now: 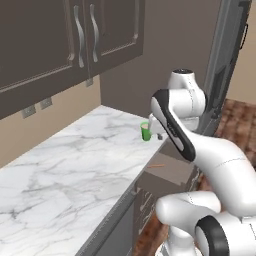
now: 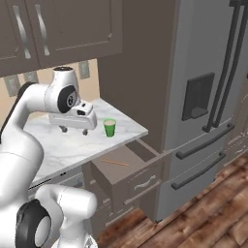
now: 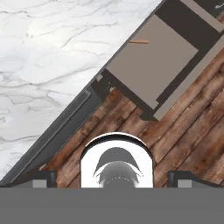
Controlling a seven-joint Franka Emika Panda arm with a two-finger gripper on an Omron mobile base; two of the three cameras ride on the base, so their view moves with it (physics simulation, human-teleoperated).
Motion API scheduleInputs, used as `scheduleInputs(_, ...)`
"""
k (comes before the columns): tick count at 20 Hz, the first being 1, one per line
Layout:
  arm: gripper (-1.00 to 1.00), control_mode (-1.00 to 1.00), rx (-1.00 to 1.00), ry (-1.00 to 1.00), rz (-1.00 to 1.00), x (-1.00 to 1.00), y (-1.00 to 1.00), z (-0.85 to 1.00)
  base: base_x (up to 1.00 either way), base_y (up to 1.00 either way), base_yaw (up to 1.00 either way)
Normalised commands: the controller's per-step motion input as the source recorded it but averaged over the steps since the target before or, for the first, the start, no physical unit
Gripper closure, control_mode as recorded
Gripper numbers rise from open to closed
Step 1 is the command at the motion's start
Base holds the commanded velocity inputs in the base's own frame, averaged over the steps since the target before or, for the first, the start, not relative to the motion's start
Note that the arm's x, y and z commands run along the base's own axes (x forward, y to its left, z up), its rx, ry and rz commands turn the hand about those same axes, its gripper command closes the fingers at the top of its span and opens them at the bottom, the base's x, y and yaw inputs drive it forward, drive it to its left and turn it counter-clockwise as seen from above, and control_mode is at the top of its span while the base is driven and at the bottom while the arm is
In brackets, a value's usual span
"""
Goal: Pick up the straw from the left drawer and put it inside the smoothie cup.
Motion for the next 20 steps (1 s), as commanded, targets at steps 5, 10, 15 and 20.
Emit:
scheduleInputs(5,-1.0,-1.0,-0.05,0.17,-0.21,0.89,-0.54,-0.92,0.0,0.0,0.0)
scheduleInputs(10,-1.0,-1.0,-0.06,0.21,-0.26,0.96,-0.65,-0.88,0.0,0.0,0.0)
scheduleInputs(15,-1.0,-1.0,-0.01,0.19,-0.15,0.31,-0.91,-0.79,0.0,0.0,0.0)
scheduleInputs(20,-1.0,-1.0,0.0,0.19,-0.07,0.02,-0.41,-0.37,0.0,0.0,0.0)
